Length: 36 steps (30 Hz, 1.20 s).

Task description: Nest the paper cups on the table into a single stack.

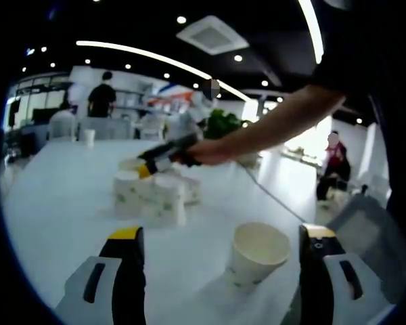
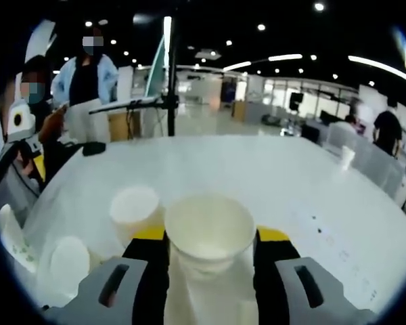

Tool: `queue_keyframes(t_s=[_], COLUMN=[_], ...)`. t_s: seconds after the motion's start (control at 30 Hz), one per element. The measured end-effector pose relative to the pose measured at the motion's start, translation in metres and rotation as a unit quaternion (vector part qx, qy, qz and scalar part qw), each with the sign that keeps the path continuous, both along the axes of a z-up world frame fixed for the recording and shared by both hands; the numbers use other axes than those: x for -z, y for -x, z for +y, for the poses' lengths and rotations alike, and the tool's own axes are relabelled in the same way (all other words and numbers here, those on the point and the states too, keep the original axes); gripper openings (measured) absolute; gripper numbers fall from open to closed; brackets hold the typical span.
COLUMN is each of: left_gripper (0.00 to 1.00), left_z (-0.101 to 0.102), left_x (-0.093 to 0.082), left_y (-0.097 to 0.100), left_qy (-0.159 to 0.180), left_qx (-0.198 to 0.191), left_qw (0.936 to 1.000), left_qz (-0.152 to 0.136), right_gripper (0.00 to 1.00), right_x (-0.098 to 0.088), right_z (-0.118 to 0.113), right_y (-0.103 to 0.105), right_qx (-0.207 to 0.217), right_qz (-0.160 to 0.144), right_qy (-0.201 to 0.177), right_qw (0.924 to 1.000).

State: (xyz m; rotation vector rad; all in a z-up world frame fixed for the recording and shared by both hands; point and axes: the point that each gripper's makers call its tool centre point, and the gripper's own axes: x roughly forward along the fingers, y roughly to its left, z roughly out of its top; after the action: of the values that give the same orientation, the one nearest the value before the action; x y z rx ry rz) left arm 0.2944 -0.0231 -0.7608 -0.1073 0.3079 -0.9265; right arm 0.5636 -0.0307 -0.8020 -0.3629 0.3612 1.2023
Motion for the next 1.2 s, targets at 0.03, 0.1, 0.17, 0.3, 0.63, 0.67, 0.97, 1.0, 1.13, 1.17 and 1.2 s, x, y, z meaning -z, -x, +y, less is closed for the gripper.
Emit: queue_keyframes(t_s=[0.03, 0.1, 0.17, 0.3, 0.63, 0.67, 0.97, 1.0, 1.13, 1.17, 1.2], left_gripper=[0.93, 0.93, 0.93, 0.92, 0.92, 0.93, 0.93, 0.93, 0.94, 0.94, 0.94], left_z=[0.0, 0.0, 0.0, -0.001, -0.001, -0.002, -0.003, -0.003, -0.005, -0.005, -0.005], left_x=[0.0, 0.0, 0.0, -0.001, -0.004, -0.004, -0.007, -0.007, -0.009, -0.009, -0.01], left_y=[0.0, 0.0, 0.001, 0.002, 0.004, 0.004, 0.005, 0.006, 0.008, 0.008, 0.008], left_qy=[0.0, 0.0, 0.0, 0.001, -0.001, -0.001, 0.0, -0.002, -0.002, -0.003, -0.003], left_qx=[0.0, 0.0, 0.0, 0.002, 0.003, 0.003, 0.004, 0.005, 0.008, 0.009, 0.011], left_qw=[1.0, 1.0, 1.0, 1.0, 1.0, 1.0, 0.9999, 0.9999, 0.9999, 0.9999, 0.9998], left_qz=[0.0, 0.001, 0.0, 0.0, -0.006, -0.006, -0.009, -0.011, -0.011, -0.013, -0.014], right_gripper=[0.45, 0.44, 0.44, 0.43, 0.43, 0.43, 0.43, 0.43, 0.42, 0.42, 0.42], right_x=[-0.001, -0.002, -0.003, -0.006, -0.014, -0.015, -0.041, -0.045, -0.06, -0.061, -0.062], right_z=[-0.001, -0.002, -0.004, -0.006, -0.012, -0.013, -0.017, -0.018, -0.021, -0.022, -0.024], right_y=[0.0, -0.001, -0.001, -0.001, 0.004, 0.004, 0.013, 0.015, 0.022, 0.022, 0.024], right_qx=[0.001, 0.005, 0.009, 0.013, 0.023, 0.025, 0.037, 0.038, 0.043, 0.045, 0.045], right_qz=[-0.001, 0.001, 0.001, -0.001, -0.01, -0.012, -0.042, -0.044, -0.051, -0.056, -0.055], right_qy=[-0.001, -0.002, -0.003, -0.004, -0.018, -0.021, -0.062, -0.066, -0.088, -0.086, -0.085], right_qw=[1.0, 1.0, 1.0, 0.9999, 0.9995, 0.9994, 0.9965, 0.9961, 0.9939, 0.9937, 0.9938])
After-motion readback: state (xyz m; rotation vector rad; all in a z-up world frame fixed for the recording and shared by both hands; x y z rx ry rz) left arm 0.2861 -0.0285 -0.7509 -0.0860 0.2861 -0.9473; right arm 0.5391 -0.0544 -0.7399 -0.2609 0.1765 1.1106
